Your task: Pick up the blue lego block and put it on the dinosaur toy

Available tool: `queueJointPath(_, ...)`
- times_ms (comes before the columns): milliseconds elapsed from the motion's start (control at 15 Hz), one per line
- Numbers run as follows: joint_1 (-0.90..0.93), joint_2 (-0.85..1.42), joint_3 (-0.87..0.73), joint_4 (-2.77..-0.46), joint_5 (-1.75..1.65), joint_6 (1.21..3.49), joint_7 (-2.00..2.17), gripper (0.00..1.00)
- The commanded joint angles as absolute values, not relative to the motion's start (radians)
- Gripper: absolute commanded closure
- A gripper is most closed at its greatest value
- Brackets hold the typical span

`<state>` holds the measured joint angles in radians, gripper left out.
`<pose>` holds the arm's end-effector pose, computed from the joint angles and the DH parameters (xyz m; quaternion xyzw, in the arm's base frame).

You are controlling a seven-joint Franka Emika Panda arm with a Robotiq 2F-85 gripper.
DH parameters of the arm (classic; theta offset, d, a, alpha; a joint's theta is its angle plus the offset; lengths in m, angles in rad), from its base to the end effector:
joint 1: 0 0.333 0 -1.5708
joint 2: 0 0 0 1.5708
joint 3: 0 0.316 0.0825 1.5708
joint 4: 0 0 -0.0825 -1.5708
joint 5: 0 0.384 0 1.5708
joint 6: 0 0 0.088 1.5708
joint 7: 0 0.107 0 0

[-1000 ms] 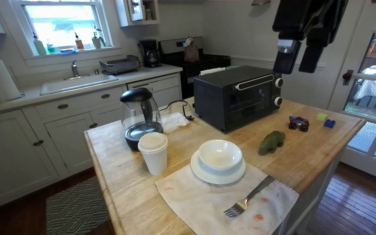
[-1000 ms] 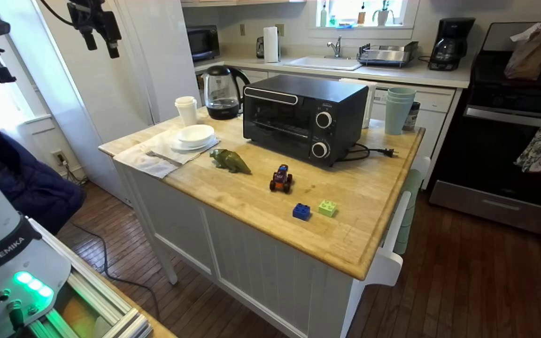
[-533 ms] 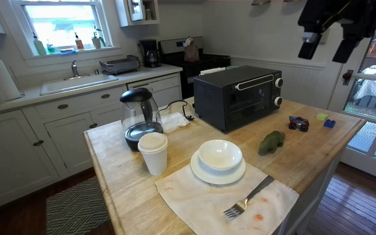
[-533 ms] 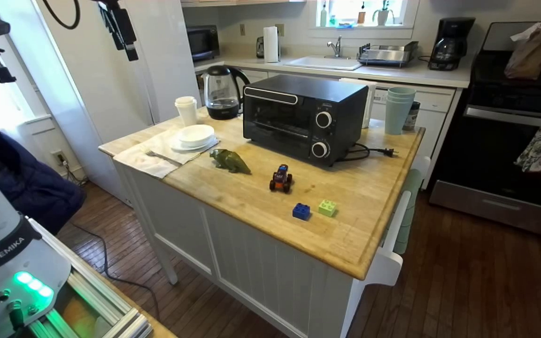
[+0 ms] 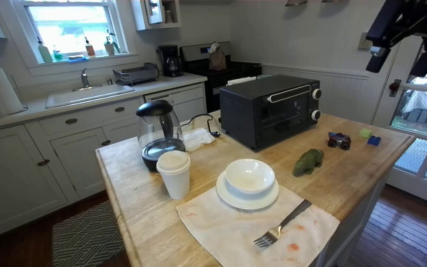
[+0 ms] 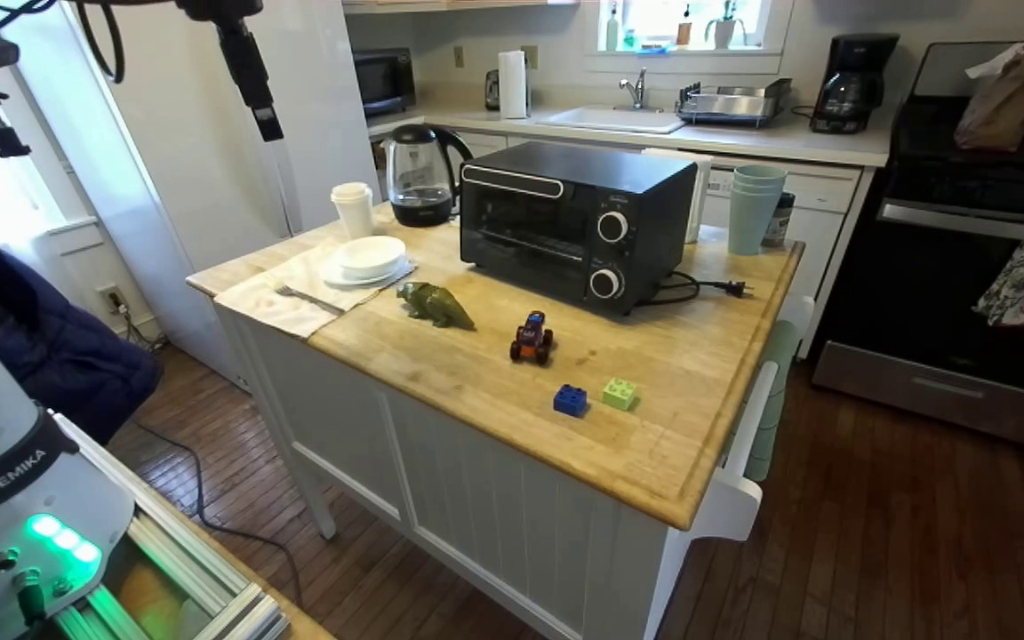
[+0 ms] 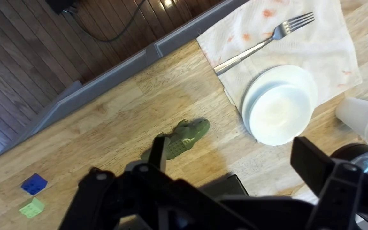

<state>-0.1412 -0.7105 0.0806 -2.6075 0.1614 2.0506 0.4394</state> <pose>0.3507 -0.0112 0.4886 -0.9545 0.2843 -0.0667 0.0609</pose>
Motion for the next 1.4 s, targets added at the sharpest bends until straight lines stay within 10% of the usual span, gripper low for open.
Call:
queueJointPath(0,-0.138,-0.711,0.077,-2.606,0.158,2.049,0.443,0.0)
queueJointPath(1333,-0.489,-0.54,-0.19,-2.553,0.089,2.141,0.53,0.0)
